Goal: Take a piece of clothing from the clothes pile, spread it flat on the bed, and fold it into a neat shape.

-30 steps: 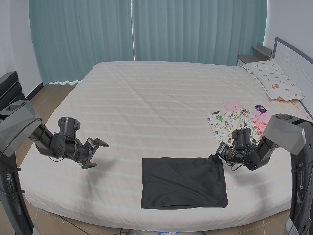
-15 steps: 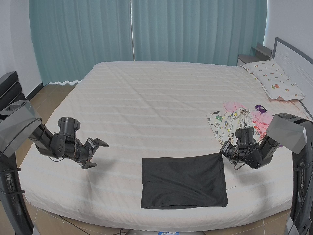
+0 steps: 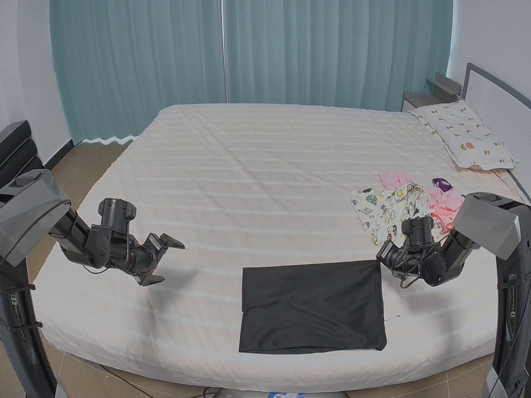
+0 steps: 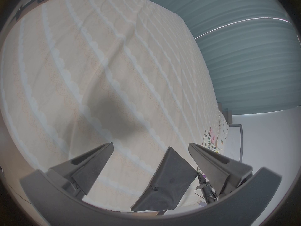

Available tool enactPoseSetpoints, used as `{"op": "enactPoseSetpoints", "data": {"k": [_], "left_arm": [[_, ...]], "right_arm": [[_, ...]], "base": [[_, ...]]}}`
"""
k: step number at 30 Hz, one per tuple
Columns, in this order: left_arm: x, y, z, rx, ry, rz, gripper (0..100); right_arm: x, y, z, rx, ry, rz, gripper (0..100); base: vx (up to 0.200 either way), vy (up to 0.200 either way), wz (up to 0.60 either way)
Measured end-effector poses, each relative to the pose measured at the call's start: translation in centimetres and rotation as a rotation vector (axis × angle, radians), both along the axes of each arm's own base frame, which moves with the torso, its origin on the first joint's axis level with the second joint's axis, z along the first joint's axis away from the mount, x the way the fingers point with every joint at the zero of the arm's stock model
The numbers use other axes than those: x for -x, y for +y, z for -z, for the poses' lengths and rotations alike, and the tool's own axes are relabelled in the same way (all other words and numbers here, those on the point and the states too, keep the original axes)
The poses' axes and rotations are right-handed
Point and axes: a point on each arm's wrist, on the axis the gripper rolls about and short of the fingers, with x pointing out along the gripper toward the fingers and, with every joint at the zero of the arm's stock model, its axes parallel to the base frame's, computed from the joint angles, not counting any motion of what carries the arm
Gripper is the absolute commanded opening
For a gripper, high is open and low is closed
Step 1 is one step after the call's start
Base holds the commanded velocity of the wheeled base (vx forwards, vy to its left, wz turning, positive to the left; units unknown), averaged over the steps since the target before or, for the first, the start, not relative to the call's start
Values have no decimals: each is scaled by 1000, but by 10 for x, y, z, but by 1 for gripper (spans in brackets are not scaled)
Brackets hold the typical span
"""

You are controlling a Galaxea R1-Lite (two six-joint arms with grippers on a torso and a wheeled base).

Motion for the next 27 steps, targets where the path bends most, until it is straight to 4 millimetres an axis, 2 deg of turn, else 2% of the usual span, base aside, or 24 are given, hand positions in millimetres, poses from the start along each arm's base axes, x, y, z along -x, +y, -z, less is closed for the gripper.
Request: {"op": "enactPoseSetpoints", "data": {"k": [8,18,23,27], "left_arm": [[0,0,0,0,0,0,100],[0,0,0,0,0,0,100],[0,0,0,0,0,0,100],[0,0,0,0,0,0,100]], "right_arm": [[11,-1,2,9,27,-35,100],[50,1,5,66,26,-302,100],[69,12,13,100,50,-386,100],[75,21,17,103,64,-416,100]], "base": [[0,0,0],[0,0,0],[0,0,0],[0,0,0]]}}
